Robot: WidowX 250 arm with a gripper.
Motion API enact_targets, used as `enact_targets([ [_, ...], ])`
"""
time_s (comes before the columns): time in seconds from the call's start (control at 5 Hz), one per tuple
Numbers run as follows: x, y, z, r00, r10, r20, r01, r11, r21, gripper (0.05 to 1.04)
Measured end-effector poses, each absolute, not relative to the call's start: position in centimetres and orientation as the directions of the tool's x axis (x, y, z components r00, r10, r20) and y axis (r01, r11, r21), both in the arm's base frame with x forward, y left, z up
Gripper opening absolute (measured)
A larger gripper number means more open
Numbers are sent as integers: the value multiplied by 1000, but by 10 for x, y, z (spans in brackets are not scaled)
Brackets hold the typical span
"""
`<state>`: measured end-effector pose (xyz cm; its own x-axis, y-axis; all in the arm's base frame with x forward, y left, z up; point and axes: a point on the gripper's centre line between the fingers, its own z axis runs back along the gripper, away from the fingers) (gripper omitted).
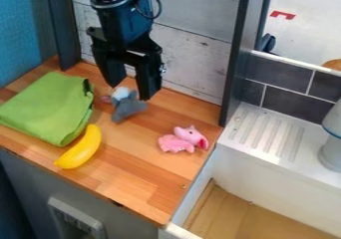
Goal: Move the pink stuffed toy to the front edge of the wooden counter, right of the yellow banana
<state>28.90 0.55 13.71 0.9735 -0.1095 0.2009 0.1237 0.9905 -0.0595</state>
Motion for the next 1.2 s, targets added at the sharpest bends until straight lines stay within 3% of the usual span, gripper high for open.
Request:
enact_targets([
  [0.2, 288, 5, 130, 978, -109, 177, 122, 990, -64, 1001],
  [1.0, 349, -22, 64, 946, -318, 57, 320, 947, -33, 1001],
  [1.2, 351, -24, 53, 942, -335, 11, 335, 940, -63, 1001],
])
